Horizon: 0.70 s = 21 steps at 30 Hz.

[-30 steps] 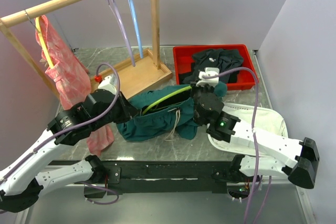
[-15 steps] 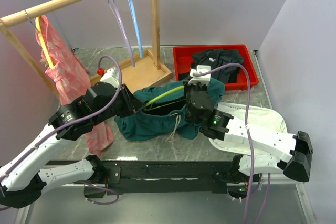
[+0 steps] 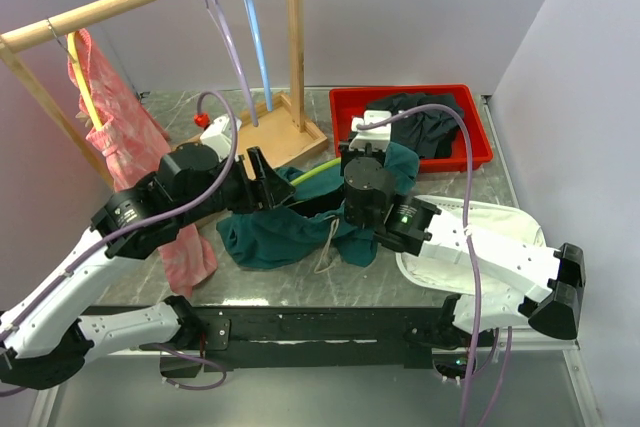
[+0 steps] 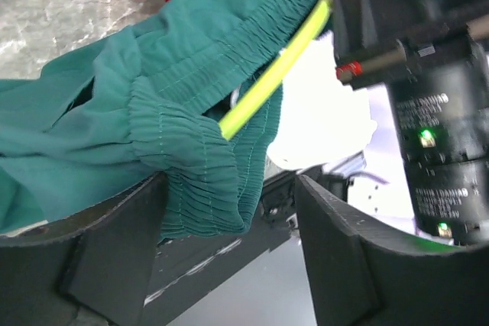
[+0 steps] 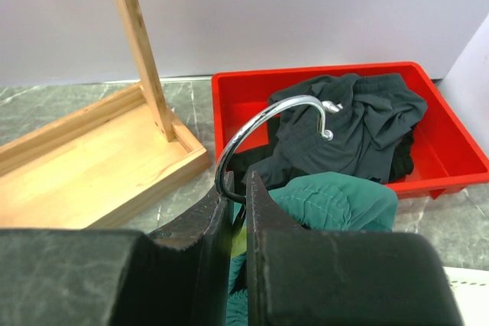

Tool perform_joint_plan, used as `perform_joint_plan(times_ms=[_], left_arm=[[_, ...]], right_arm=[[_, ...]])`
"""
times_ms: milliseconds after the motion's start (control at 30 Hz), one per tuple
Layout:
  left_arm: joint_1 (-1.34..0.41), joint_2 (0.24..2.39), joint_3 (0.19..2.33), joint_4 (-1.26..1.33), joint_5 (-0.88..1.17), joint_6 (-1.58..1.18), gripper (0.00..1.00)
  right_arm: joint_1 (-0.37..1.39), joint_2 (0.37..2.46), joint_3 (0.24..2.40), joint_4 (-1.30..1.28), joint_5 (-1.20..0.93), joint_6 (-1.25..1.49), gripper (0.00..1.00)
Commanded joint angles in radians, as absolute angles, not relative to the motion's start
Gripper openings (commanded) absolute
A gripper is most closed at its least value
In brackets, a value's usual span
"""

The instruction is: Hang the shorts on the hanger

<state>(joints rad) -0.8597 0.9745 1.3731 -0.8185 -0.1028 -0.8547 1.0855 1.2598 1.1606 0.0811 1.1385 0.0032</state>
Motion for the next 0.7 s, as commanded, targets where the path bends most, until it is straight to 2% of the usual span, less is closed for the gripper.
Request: perform_joint_plan(times_ms=[0, 67, 100, 167, 367, 400, 467, 567, 633, 667], left_arm=[[-0.857, 1.018, 1.472, -0.811, 0.029, -0.720, 0.73], [-0.864, 1.037, 1.524, -0.854, 0.023, -0.666, 0.73], [-0.862, 1.035, 1.528, -0.861, 0.018, -0.651, 0.70], [-0.864, 1.019, 1.528, -0.865, 0.011, -0.629, 0.56], [-0.862, 1.020, 1.508, -0.874, 0.072, -0.584, 0.35], [-0.862, 1.020, 1.506, -0.879, 0.069, -0.581, 0.27], [-0.862, 1.017, 1.509, -0.902, 0.052, -0.578, 0.25], [-0.864, 0.999, 1.496, -0.920, -0.047, -0.594, 0.22], [-0.864, 0.988, 1.486, -0.931, -0.174, -0.620, 0.30], [-0.864, 0.983, 1.480, -0.940, -0.214, -0.621, 0.37]], right_arm=[[1.083, 1.275, 1.239, 0.040, 1.112, 0.097, 0.00], [1.074, 1.293, 1.244, 0.011, 1.123, 0.104, 0.00], [1.056, 1.296, 1.259, -0.017, 1.117, 0.138, 0.00], [1.039, 1.299, 1.267, -0.070, 1.097, 0.167, 0.00], [1.032, 1.316, 1.287, -0.112, 1.091, 0.179, 0.00], [1.032, 1.324, 1.293, -0.112, 1.109, 0.163, 0.00], [0.996, 1.347, 1.299, -0.109, 1.155, 0.132, 0.00], [0.985, 1.300, 1.301, -0.105, 1.086, 0.170, 0.00], [1.017, 1.229, 1.212, 0.036, 1.005, 0.107, 0.00], [1.023, 1.223, 1.206, 0.026, 0.988, 0.115, 0.00]])
